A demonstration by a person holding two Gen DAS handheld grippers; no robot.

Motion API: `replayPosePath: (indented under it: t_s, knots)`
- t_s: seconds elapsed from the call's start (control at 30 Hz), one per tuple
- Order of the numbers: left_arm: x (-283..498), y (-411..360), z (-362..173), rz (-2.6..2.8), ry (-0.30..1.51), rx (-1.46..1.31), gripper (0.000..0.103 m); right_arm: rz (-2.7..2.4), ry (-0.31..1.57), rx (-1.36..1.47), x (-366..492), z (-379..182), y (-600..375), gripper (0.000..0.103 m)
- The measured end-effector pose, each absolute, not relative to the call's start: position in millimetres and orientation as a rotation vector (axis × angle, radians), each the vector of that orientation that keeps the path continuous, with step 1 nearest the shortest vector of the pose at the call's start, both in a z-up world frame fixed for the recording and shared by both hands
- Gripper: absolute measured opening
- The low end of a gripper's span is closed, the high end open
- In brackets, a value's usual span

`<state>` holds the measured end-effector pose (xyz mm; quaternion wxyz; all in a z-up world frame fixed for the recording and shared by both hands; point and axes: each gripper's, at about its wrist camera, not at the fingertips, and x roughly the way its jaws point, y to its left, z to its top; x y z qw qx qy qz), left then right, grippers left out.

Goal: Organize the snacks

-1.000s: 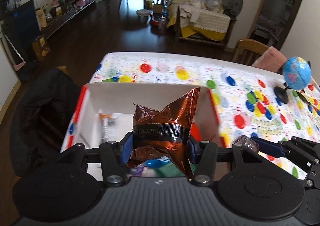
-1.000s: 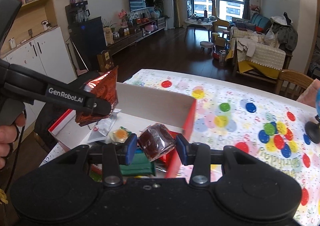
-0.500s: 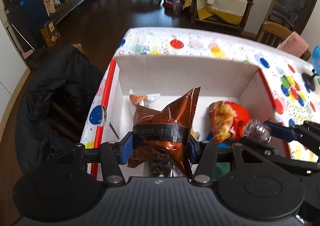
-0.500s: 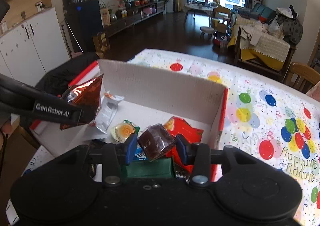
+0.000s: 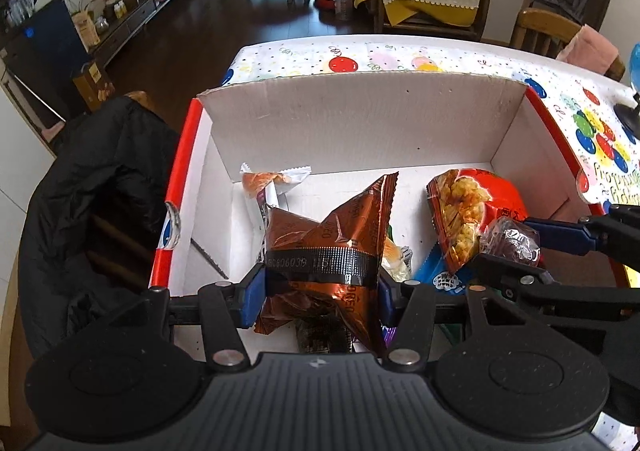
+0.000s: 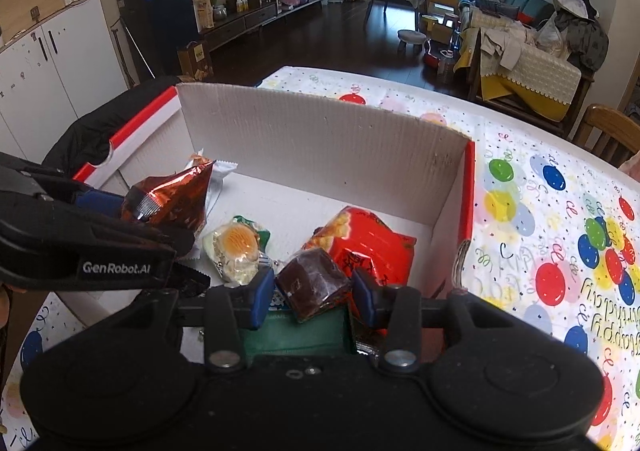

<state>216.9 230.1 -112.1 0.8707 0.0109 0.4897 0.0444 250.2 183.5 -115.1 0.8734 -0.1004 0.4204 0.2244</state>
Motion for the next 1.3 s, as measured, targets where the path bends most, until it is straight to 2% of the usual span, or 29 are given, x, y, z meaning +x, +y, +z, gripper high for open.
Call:
replayPosePath:
  t_s: [0.23, 0.47, 0.53, 0.77, 0.87, 0.9, 1.0, 1.1, 1.23, 1.3]
  knots:
    - [219, 225, -113, 0.09, 1.031, 0.04, 0.055, 0.48, 0.88, -0.201, 248, -115, 182, 0.042]
    - [209, 226, -102, 0.076, 1.0, 0.019, 0.057, 0.478, 0.85, -0.183, 239, -104, 176, 0.054]
    - [205, 226, -97, 0.074, 0.984, 0.011, 0.061, 0.472, 0.836, -0.17, 235, -100, 172, 0.058]
    - [184, 227, -71, 0.066, 0.914, -0.016, 0.067, 0.463, 0.774, -0.124, 215, -79, 158, 0.076]
    - [174, 227, -59, 0.067, 0.885, -0.025, 0.077, 0.449, 0.742, -0.097, 204, -69, 151, 0.084]
    - [170, 228, -55, 0.064, 0.877, -0.033, 0.081, 0.446, 0.731, -0.089, 200, -66, 149, 0.085]
    - [158, 230, -44, 0.055, 0.846, -0.056, 0.081, 0.445, 0.695, -0.062, 189, -57, 143, 0.087]
    - [146, 231, -34, 0.041, 0.818, -0.072, 0.087, 0.436, 0.645, -0.022, 176, -48, 136, 0.095]
    - [131, 232, -24, 0.016, 0.786, -0.094, 0.091, 0.423, 0.611, 0.025, 163, -36, 131, 0.095]
    - [125, 233, -20, 0.002, 0.778, -0.11, 0.093, 0.41, 0.594, 0.043, 158, -31, 128, 0.103]
